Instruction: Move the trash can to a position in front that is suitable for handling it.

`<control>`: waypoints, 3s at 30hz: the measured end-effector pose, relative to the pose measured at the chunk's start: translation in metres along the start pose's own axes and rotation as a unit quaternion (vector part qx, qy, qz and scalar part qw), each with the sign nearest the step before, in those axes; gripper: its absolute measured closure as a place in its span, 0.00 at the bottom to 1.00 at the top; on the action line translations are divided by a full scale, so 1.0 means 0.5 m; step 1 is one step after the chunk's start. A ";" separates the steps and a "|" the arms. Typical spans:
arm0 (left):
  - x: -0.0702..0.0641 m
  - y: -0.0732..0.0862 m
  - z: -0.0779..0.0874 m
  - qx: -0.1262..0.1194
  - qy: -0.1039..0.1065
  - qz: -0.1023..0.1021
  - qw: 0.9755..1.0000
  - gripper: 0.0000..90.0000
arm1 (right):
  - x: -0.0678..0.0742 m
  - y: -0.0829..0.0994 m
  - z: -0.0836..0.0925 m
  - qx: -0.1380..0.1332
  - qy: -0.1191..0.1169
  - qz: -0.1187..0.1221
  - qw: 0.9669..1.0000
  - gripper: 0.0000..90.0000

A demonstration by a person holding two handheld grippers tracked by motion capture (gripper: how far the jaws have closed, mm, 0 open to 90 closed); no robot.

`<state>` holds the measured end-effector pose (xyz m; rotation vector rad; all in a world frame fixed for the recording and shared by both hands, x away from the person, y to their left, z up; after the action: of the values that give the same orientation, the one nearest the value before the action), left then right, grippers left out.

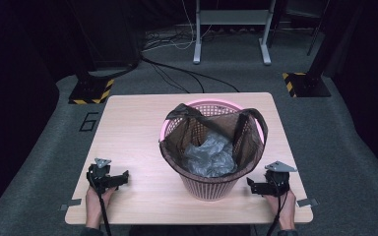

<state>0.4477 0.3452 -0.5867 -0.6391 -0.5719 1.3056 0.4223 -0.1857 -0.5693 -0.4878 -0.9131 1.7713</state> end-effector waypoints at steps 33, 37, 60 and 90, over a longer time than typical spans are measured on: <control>-0.001 0.000 0.001 0.000 0.000 -0.003 1.000 0.00 | 0.211 -0.026 0.071 -0.008 -0.181 0.119 0.976 0.00; -0.001 0.000 0.001 0.000 0.000 -0.003 1.000 0.00 | 0.217 -0.030 0.060 -0.003 -0.180 0.116 0.977 0.00; -0.001 0.000 0.001 -0.001 0.000 -0.003 1.000 0.00 | 0.227 -0.050 0.025 0.003 -0.133 0.075 0.988 0.00; -0.002 0.000 0.001 -0.001 0.001 -0.004 1.000 0.01 | 0.242 -0.078 -0.021 0.007 -0.092 0.049 0.995 0.00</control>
<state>0.4472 0.3445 -0.5866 -0.6379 -0.5736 1.2973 0.4073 -0.0641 -0.5345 -0.3686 -1.0180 1.9349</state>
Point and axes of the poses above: each handheld gripper's, and its own axes: z roughly backward along the jaws, y roughly out of its underside, x roughly to its left, the point moved 8 cm from there along -z, roughly forward along the jaws, and after that the axes turned 3 degrees about -z, right-handed, at the moved point
